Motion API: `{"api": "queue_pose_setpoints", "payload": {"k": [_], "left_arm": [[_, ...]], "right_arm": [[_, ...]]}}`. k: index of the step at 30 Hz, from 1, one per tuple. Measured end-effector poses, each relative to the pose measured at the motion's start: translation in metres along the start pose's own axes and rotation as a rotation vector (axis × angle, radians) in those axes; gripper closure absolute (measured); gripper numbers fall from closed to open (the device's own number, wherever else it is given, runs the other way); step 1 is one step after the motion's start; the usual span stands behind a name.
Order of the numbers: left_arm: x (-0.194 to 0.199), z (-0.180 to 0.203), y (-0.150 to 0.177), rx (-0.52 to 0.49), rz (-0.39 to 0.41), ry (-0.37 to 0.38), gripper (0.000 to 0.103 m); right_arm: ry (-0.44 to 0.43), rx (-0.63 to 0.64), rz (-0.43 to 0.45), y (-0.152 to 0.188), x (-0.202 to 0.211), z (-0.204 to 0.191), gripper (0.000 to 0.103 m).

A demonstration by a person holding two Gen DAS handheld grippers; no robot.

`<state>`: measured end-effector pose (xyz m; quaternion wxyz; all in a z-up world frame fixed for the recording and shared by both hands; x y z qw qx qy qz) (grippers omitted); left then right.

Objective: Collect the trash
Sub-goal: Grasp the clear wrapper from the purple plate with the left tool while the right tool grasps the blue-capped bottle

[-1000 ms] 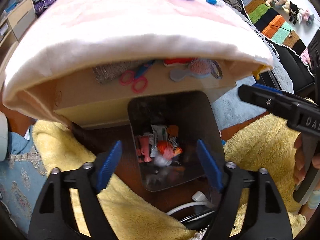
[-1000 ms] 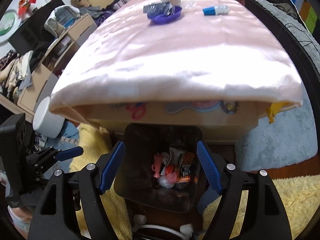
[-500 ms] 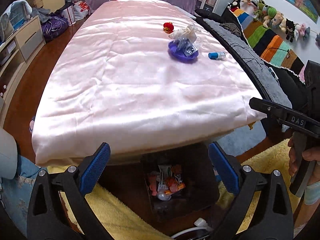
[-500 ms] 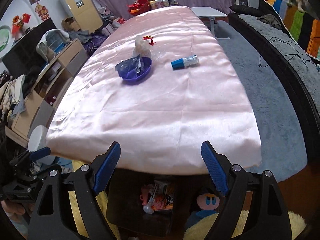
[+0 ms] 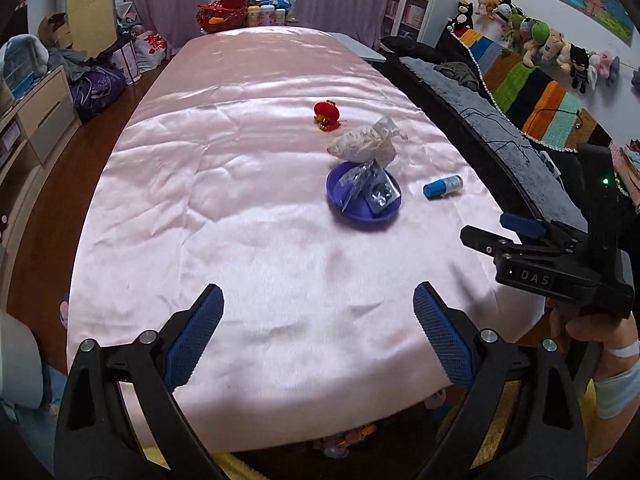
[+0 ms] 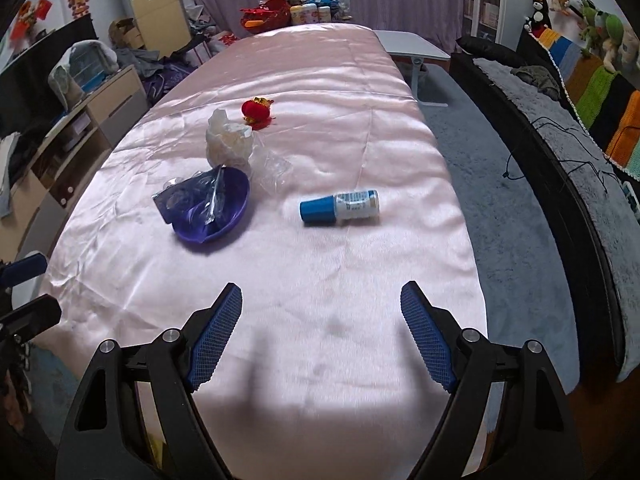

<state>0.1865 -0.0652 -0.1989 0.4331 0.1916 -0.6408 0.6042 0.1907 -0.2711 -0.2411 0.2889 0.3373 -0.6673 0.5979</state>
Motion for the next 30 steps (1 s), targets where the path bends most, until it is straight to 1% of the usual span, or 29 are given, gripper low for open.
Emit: {"api": "queue_pose_setpoints", "payload": {"k": [1, 2, 4, 8, 10, 13, 21, 22, 23, 25, 26, 28, 30], "left_arm": [[-0.003, 0.001, -0.005, -0.004, 0.0, 0.002, 0.022], [-0.007, 0.002, -0.011, -0.006, 0.0, 0.007, 0.025], [-0.016, 0.005, -0.021, -0.01, -0.007, 0.018, 0.036], [-0.034, 0.01, -0.036, -0.025, -0.028, 0.033, 0.044], [-0.045, 0.013, -0.04, -0.031, -0.042, 0.045, 0.049], [-0.061, 0.017, -0.047, -0.033, -0.058, 0.057, 0.054], [-0.091, 0.024, -0.062, -0.055, -0.076, 0.063, 0.056], [-0.094, 0.024, -0.064, -0.056, -0.079, 0.063, 0.057], [-0.097, 0.024, -0.065, -0.056, -0.082, 0.065, 0.059], [-0.102, 0.025, -0.067, -0.061, -0.088, 0.063, 0.067], [-0.104, 0.025, -0.067, -0.065, -0.091, 0.062, 0.069], [-0.106, 0.027, -0.066, -0.074, -0.094, 0.064, 0.079], [-0.107, 0.028, -0.065, -0.083, -0.091, 0.063, 0.082]], "right_arm": [[0.005, 0.003, 0.002, -0.004, -0.004, 0.001, 0.026], [0.012, 0.004, 0.004, -0.008, -0.008, 0.002, 0.026], [0.021, 0.005, 0.006, -0.016, -0.016, 0.005, 0.03], [0.039, 0.024, -0.002, -0.024, -0.031, 0.006, 0.03], [0.051, 0.032, 0.0, -0.026, -0.037, 0.007, 0.03], [0.051, 0.027, -0.007, -0.028, -0.044, 0.01, 0.03], [0.052, 0.061, 0.005, -0.034, -0.053, 0.008, 0.03], [0.051, 0.065, 0.007, -0.035, -0.053, 0.007, 0.031], [0.049, 0.067, 0.009, -0.036, -0.054, 0.006, 0.033], [0.045, 0.071, 0.012, -0.038, -0.054, 0.005, 0.044], [0.046, 0.074, 0.014, -0.038, -0.054, 0.005, 0.044], [0.048, 0.081, 0.014, -0.038, -0.054, 0.004, 0.044], [0.044, 0.087, 0.016, -0.039, -0.054, 0.002, 0.044]]}}
Point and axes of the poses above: each gripper's, at about its wrist camera, not at the fingertips, and x roughly against the way its jaws point, z to its right, y to its underside, the point moved 5 cm from there along -x, roughly the way its jaws point, and after that the axes turned 1 degree about z, right-handed, at the moved point
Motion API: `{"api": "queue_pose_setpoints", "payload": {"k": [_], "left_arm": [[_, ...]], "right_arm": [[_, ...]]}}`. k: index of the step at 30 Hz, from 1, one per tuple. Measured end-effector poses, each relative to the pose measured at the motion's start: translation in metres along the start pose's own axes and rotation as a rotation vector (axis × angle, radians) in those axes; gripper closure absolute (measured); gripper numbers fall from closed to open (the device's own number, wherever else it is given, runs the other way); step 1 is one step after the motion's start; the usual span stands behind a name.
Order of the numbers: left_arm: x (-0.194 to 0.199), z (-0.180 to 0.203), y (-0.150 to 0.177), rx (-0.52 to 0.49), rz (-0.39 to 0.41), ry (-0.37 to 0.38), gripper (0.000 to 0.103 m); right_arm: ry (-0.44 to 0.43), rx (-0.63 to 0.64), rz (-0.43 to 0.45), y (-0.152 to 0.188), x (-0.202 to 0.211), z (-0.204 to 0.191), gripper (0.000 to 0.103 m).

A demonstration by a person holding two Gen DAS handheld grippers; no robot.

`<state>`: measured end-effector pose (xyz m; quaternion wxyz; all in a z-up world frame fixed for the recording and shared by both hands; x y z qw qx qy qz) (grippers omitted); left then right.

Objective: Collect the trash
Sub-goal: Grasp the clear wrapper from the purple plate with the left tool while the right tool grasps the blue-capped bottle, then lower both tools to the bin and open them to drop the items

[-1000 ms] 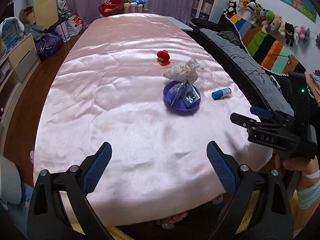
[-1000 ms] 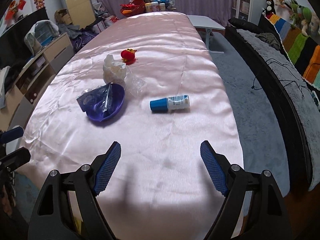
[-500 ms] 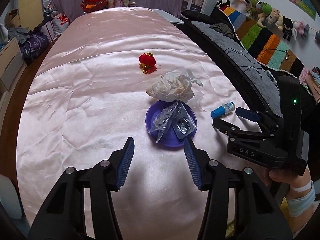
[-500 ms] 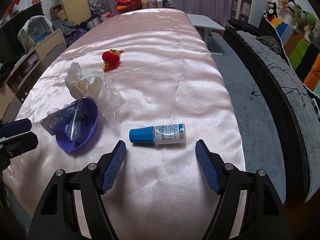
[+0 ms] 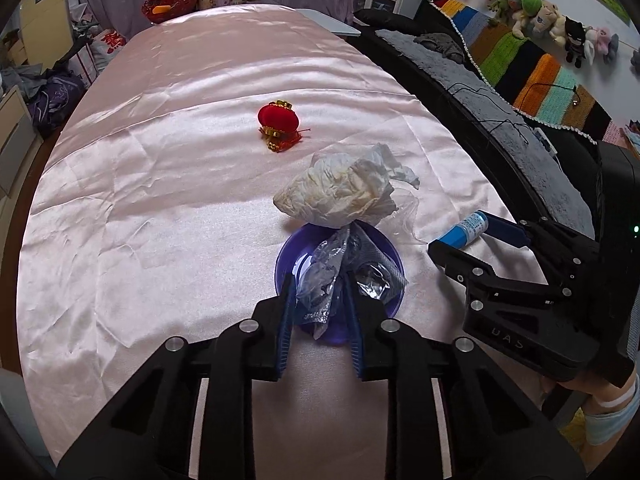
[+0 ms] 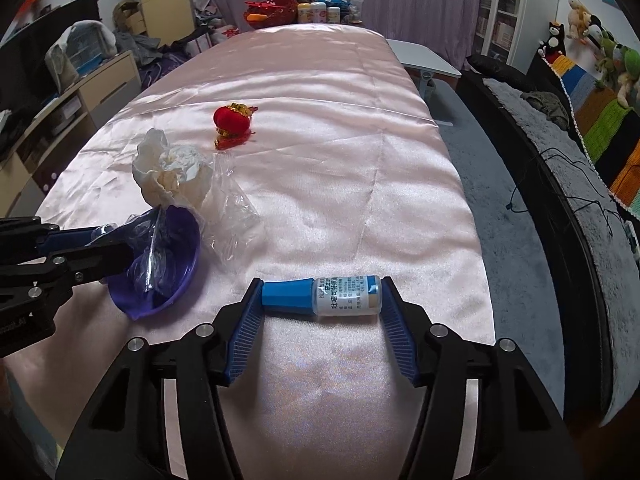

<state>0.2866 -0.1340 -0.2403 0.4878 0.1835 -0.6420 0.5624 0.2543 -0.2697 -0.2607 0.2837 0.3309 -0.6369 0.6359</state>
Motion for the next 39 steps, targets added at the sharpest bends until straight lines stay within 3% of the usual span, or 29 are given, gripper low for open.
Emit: {"api": "queue_pose_setpoints", "payload": {"k": [5, 13, 22, 28, 34, 39], "left_arm": [[0.01, 0.001, 0.001, -0.015, 0.015, -0.027, 0.082], [0.057, 0.001, 0.022, 0.004, 0.058, -0.051, 0.082], [0.11, 0.01, 0.1, 0.045, 0.052, -0.06, 0.082], [0.137, 0.012, 0.156, 0.067, 0.037, -0.056, 0.082], [0.144, 0.011, 0.204, 0.104, 0.004, -0.029, 0.082], [0.133, 0.015, 0.239, 0.118, -0.05, -0.015, 0.082]], "right_arm": [[-0.017, 0.002, 0.017, -0.002, 0.008, -0.002, 0.044], [-0.051, -0.008, 0.044, 0.011, 0.037, -0.002, 0.044], [-0.138, -0.024, 0.047, 0.049, 0.078, -0.028, 0.044], [-0.195, -0.076, 0.037, 0.098, 0.114, -0.048, 0.044], [-0.239, -0.037, -0.001, 0.137, 0.133, -0.083, 0.044], [-0.221, -0.01, -0.046, 0.162, 0.133, -0.097, 0.044]]}}
Point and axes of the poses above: each gripper's, at about its wrist camera, not at the fingertips, and x roughly against the way its jaws point, z to its right, y to its underside, the point moved 5 cm from there along -x, roughly the way its jaws point, and after that the axes turned 1 degree about z, right-handed, at the moved point
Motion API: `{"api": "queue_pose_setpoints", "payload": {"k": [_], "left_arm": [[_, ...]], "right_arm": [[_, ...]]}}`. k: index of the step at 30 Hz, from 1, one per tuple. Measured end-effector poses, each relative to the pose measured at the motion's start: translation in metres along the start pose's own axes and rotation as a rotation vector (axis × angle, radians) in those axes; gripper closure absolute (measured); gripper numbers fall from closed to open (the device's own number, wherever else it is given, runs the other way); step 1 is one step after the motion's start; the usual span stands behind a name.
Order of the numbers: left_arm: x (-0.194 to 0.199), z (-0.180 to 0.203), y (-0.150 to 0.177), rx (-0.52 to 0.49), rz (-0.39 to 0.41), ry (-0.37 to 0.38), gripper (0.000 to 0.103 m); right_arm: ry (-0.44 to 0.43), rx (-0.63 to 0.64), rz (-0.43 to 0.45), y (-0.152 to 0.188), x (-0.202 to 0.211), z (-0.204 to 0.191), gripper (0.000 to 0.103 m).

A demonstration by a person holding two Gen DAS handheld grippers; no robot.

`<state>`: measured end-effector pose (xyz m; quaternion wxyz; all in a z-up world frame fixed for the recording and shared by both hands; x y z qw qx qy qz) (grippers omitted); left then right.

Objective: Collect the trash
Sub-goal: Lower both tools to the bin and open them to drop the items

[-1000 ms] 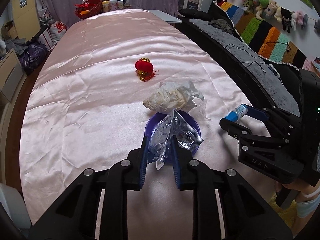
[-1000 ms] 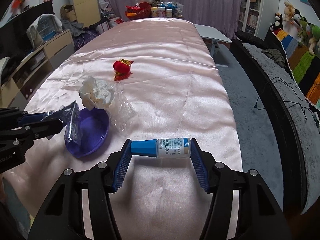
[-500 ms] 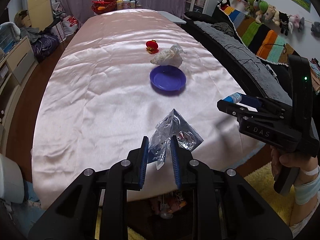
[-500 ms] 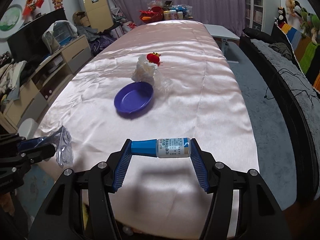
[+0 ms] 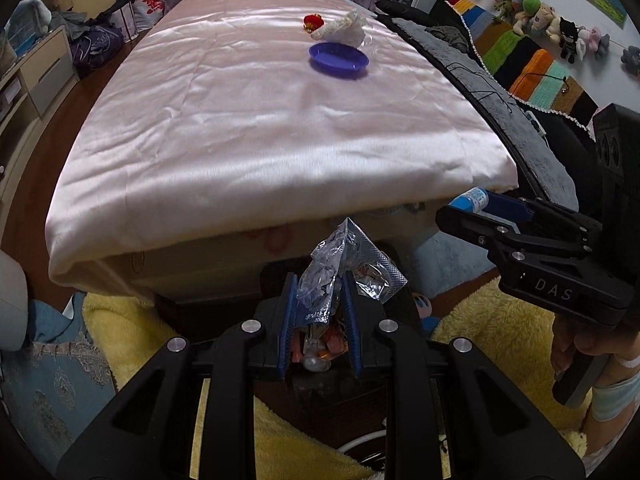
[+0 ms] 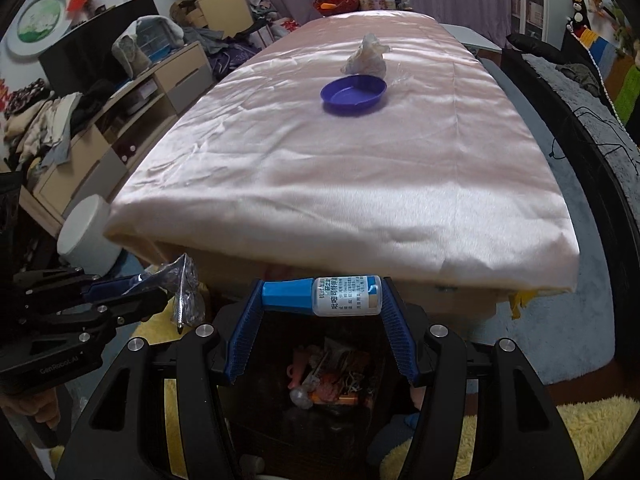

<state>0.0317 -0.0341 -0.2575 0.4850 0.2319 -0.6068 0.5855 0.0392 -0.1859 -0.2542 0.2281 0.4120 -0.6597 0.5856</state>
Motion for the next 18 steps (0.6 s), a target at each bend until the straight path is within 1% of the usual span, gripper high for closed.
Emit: {"api": "queue_pose_setpoints", "payload": {"k": [4, 11, 18], "left_arm": [[-0.016, 0.0, 0.021, 0.0, -0.044, 0.0, 0.082], [-0.045, 0.001, 0.05, 0.019, -0.116, 0.018, 0.082], [-0.058, -0.001, 0.061, 0.022, -0.158, 0.026, 0.081]], "right_arm": [[0.011, -0.007, -0.038, 0.014, -0.007, 0.002, 0.044], [-0.003, -0.024, -0.12, 0.039, -0.027, 0.0, 0.044], [-0.01, -0.04, -0.179, 0.053, -0.042, -0.004, 0.043]]}}
Point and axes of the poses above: each gripper's, at about its wrist camera, not at the fingertips, and x roughly against the way its jaws point, z to its right, y to its underside, the point moved 5 cm from there along -x, roughly the way its jaws point, and after that the axes turned 1 degree about z, right-handed, at the moved point
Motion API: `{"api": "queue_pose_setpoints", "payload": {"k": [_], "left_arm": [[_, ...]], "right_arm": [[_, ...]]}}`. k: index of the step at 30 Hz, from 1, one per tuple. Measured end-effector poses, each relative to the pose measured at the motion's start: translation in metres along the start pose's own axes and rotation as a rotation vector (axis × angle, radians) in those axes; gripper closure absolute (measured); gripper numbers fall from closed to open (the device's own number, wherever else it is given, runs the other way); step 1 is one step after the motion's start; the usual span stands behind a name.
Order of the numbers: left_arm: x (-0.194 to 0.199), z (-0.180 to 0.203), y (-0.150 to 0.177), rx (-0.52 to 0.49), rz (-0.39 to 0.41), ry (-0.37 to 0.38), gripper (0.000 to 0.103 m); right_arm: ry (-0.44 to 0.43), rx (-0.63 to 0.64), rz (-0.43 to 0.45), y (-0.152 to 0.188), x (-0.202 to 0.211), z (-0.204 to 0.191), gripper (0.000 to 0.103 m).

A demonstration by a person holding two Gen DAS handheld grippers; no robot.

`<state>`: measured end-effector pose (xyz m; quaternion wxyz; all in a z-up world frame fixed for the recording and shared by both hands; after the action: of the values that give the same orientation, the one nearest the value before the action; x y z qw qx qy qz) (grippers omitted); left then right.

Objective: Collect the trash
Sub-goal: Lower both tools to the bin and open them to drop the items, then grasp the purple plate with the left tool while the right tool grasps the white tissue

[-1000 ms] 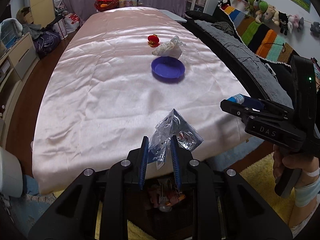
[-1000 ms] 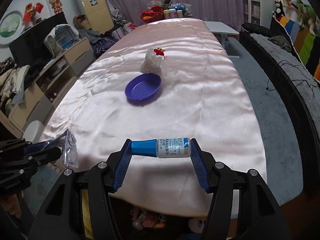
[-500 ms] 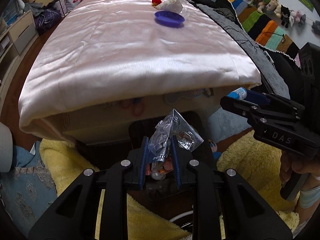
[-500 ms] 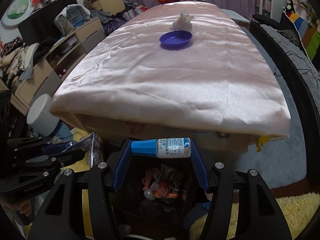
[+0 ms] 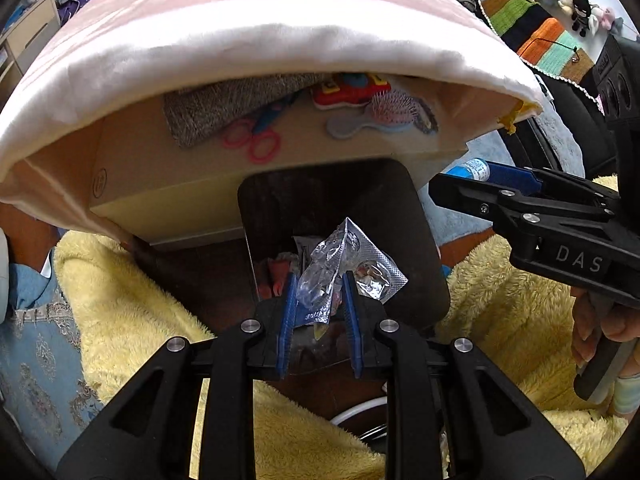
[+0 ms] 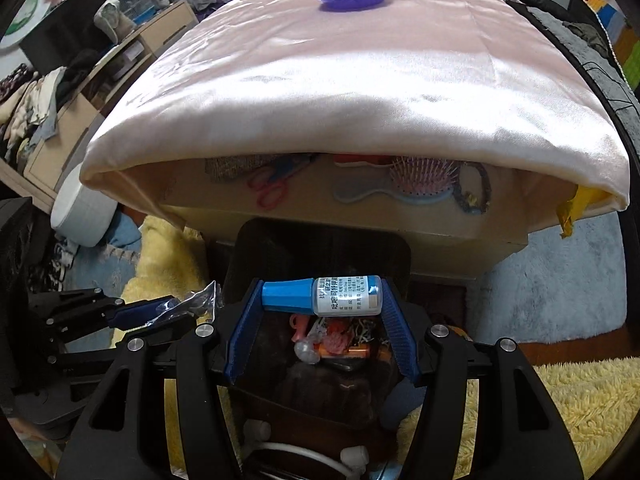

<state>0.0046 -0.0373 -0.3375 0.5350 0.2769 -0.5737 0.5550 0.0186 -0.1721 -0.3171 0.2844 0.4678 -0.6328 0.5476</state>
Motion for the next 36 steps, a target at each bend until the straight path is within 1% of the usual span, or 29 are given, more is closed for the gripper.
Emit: {"api": "queue_pose_setpoints", "payload": {"k": [3, 5, 6, 11, 13, 14, 16, 17, 22, 24, 29, 36], "left_arm": [[-0.002, -0.004, 0.001, 0.003, -0.003, -0.006, 0.081], [-0.001, -0.006, 0.001, 0.008, -0.001, -0.007, 0.075], [0.0, -0.007, 0.0, 0.009, 0.002, -0.008, 0.07], [0.005, -0.01, -0.005, 0.01, 0.017, -0.023, 0.054], [0.008, -0.012, -0.008, 0.014, 0.028, -0.029, 0.042], [0.011, -0.014, -0.01, 0.013, 0.034, -0.037, 0.039], [0.017, -0.017, -0.014, 0.011, 0.052, -0.053, 0.027], [0.022, -0.017, -0.017, 0.01, 0.063, -0.061, 0.025], [0.047, -0.02, -0.036, 0.002, 0.134, -0.096, 0.01], [0.056, -0.019, -0.045, -0.004, 0.155, -0.113, 0.008], [0.068, -0.022, -0.068, -0.01, 0.187, -0.13, 0.008], [0.072, -0.027, -0.099, -0.001, 0.204, -0.139, 0.008]], "right_arm": [[0.004, 0.0, 0.0, -0.002, 0.0, -0.001, 0.041], [0.009, -0.004, 0.002, -0.003, 0.0, -0.001, 0.034], [0.008, -0.008, 0.005, -0.005, 0.001, 0.001, 0.032], [0.002, -0.027, 0.026, -0.011, 0.009, 0.005, 0.032], [0.004, -0.032, 0.043, -0.015, 0.015, 0.007, 0.032], [0.006, -0.035, 0.051, -0.017, 0.018, 0.008, 0.031], [0.009, -0.044, 0.073, -0.022, 0.025, 0.011, 0.025], [0.011, -0.05, 0.084, -0.025, 0.03, 0.013, 0.024], [0.036, -0.077, 0.146, -0.043, 0.05, 0.025, 0.013], [0.047, -0.083, 0.166, -0.052, 0.058, 0.031, 0.013], [0.064, -0.099, 0.209, -0.075, 0.071, 0.044, 0.013], [0.077, -0.1, 0.237, -0.105, 0.076, 0.055, 0.013]]}}
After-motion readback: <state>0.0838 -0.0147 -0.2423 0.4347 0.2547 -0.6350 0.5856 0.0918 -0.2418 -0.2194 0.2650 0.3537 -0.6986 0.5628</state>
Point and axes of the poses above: each gripper's, at about its wrist camera, not at the fingertips, and x roughly against the way its jaws point, z to its right, y to its underside, the point moved 5 cm from there along -x, roughly the way its jaws point, and after that the axes turned 1 degree about z, right-handed, at the moved point
